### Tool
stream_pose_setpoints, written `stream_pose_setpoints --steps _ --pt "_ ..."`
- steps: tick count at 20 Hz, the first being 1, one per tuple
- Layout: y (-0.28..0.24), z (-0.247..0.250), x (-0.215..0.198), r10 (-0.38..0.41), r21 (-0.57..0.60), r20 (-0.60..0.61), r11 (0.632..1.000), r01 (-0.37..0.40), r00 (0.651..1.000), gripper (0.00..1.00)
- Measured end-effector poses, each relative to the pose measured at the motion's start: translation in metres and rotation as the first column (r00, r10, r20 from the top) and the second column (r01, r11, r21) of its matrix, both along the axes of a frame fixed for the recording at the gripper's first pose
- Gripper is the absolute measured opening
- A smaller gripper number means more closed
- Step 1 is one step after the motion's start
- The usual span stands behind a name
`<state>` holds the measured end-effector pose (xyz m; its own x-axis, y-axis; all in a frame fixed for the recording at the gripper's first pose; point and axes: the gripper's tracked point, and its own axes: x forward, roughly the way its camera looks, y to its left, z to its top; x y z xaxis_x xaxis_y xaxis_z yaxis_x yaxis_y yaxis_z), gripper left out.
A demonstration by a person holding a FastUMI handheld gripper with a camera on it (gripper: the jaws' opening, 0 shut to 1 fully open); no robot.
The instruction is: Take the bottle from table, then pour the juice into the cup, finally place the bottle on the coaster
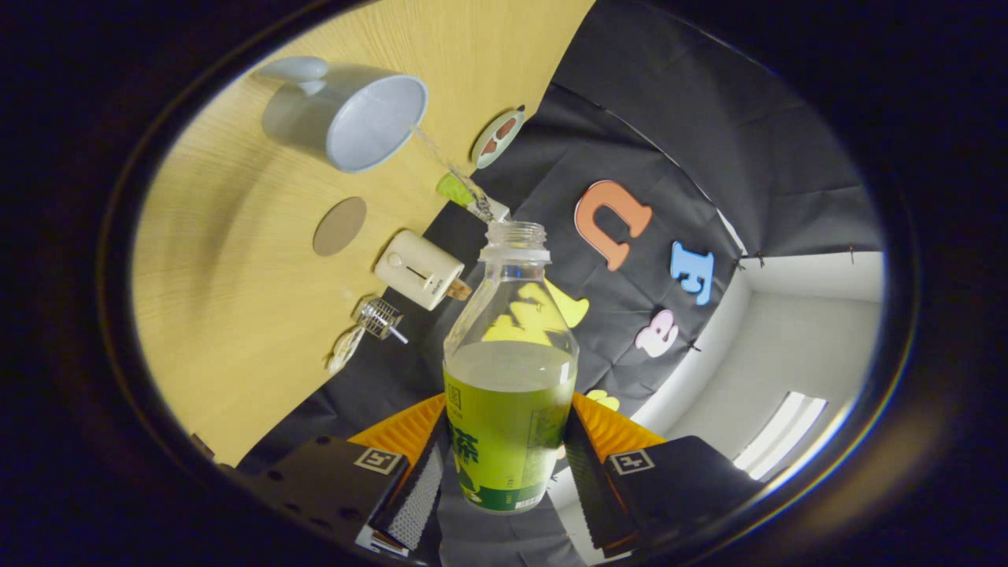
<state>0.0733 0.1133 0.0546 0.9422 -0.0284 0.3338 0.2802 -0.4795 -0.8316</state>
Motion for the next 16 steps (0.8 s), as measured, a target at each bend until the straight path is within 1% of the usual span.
stream_pose_setpoints --steps 12,14,16 --pt "0.0016 -0.001 -0.0027 -0.019 -0.013 -0.031 1.0 0.019 0.999 0.81" --pt "0.0023 -0.0021 -0.0032 -0.018 -0.02 -0.034 1.0 0.017 0.999 0.81" --pt "0.0024 -0.0067 -0.0033 -0.033 -0.046 -0.046 0.998 0.031 0.998 0.81"
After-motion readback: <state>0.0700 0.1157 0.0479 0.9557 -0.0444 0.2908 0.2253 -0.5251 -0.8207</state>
